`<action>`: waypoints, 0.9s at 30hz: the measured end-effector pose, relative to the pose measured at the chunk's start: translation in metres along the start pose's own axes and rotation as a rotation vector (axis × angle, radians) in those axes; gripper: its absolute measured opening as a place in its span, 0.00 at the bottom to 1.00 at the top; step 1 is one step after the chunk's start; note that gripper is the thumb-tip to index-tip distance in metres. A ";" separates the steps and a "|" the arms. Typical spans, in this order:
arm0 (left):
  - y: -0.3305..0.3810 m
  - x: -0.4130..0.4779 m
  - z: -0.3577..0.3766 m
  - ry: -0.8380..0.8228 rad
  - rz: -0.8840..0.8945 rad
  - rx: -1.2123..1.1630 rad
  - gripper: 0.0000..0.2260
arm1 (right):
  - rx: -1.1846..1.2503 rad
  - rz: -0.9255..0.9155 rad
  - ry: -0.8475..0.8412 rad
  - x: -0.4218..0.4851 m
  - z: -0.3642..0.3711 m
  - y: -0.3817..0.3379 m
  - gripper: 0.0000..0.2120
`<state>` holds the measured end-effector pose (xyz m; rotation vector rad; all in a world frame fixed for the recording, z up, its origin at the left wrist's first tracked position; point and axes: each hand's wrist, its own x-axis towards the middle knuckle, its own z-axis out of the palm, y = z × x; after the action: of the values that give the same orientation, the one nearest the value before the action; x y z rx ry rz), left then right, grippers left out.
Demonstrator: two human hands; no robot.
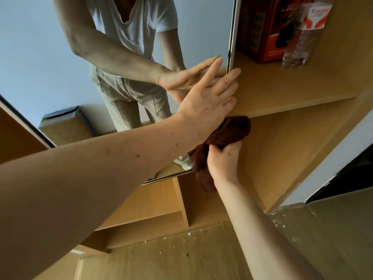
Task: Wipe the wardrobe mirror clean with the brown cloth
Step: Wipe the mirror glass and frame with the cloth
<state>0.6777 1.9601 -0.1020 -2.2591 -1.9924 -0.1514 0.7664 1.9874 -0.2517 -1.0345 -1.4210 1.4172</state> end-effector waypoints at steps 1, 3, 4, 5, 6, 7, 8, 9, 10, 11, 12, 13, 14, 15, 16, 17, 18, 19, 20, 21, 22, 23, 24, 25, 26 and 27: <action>-0.007 0.000 -0.005 -0.156 0.092 -0.132 0.36 | 0.003 0.003 0.020 -0.002 0.005 0.000 0.25; 0.005 -0.008 0.010 -0.073 0.150 0.244 0.27 | 0.005 0.085 0.023 -0.003 0.008 0.010 0.27; 0.018 -0.019 0.021 0.021 0.042 0.402 0.21 | -0.013 0.149 0.011 -0.004 0.007 0.018 0.26; 0.027 -0.031 0.036 0.148 0.012 0.409 0.18 | -0.032 0.220 -0.004 -0.006 0.003 0.026 0.24; 0.041 -0.048 0.052 0.207 -0.003 0.299 0.15 | -0.034 0.290 -0.020 -0.007 0.000 0.034 0.23; 0.047 -0.065 0.068 0.248 -0.009 0.150 0.12 | -0.018 0.356 -0.033 -0.009 -0.002 0.042 0.22; 0.046 -0.080 0.080 0.273 -0.078 0.004 0.10 | 0.010 0.419 -0.036 -0.011 -0.003 0.047 0.22; 0.043 -0.095 0.096 0.293 -0.220 -0.154 0.09 | 0.047 0.482 -0.027 -0.014 -0.003 0.051 0.22; 0.036 -0.108 0.111 0.300 -0.418 -0.314 0.09 | 0.098 0.546 -0.007 -0.017 -0.002 0.054 0.23; 0.031 -0.120 0.128 0.283 -0.644 -0.444 0.09 | 0.159 0.611 0.013 -0.021 0.000 0.057 0.23; 0.029 -0.135 0.143 0.236 -0.882 -0.570 0.10 | 0.227 0.674 0.032 -0.024 0.003 0.059 0.22; 0.027 -0.147 0.155 0.200 -1.100 -0.716 0.11 | 0.297 0.736 0.045 -0.029 0.005 0.061 0.22; 0.019 -0.158 0.164 0.202 -1.304 -0.896 0.12 | 0.362 0.790 0.045 -0.033 0.010 0.063 0.22; 0.009 -0.167 0.171 0.240 -1.469 -1.096 0.12 | 0.417 0.829 0.033 -0.039 0.016 0.064 0.23; -0.001 -0.176 0.175 0.297 -1.584 -1.313 0.12 | 0.457 0.851 0.011 -0.045 0.025 0.065 0.23; -0.009 -0.184 0.178 0.359 -1.652 -1.513 0.11 | 0.488 0.862 -0.014 -0.051 0.035 0.065 0.23; -0.014 -0.189 0.179 0.430 -1.684 -1.675 0.11 | 0.513 0.872 -0.042 -0.057 0.047 0.065 0.22; -0.018 -0.194 0.180 0.506 -1.694 -1.790 0.11 | 0.527 0.889 -0.072 -0.064 0.059 0.065 0.21; -0.021 -0.197 0.179 0.586 -1.678 -1.889 0.11 | 0.530 0.908 -0.097 -0.071 0.071 0.066 0.21; -0.024 -0.200 0.177 0.657 -1.642 -1.971 0.09 | 0.525 0.920 -0.112 -0.075 0.079 0.067 0.20; -0.026 -0.202 0.174 0.723 -1.595 -2.050 0.08 | 0.523 0.920 -0.114 -0.077 0.084 0.068 0.20; -0.028 -0.204 0.171 0.779 -1.551 -2.108 0.08 | 0.537 0.908 -0.100 -0.074 0.084 0.069 0.19; -0.029 -0.205 0.168 0.815 -1.522 -2.141 0.09 | 0.555 0.882 -0.069 -0.068 0.080 0.069 0.19; -0.030 -0.207 0.166 0.818 -1.513 -2.138 0.09 | 0.572 0.846 -0.026 -0.059 0.071 0.068 0.19; -0.032 -0.207 0.165 0.805 -1.524 -2.119 0.08 | 0.584 0.808 0.024 -0.047 0.059 0.068 0.19; -0.033 -0.207 0.165 0.787 -1.539 -2.094 0.07 | 0.596 0.776 0.071 -0.036 0.045 0.067 0.19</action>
<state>0.6176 1.7875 -0.2967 -0.4421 1.2654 1.9157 0.7324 1.9407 -0.3191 -1.2567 -0.4519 2.1427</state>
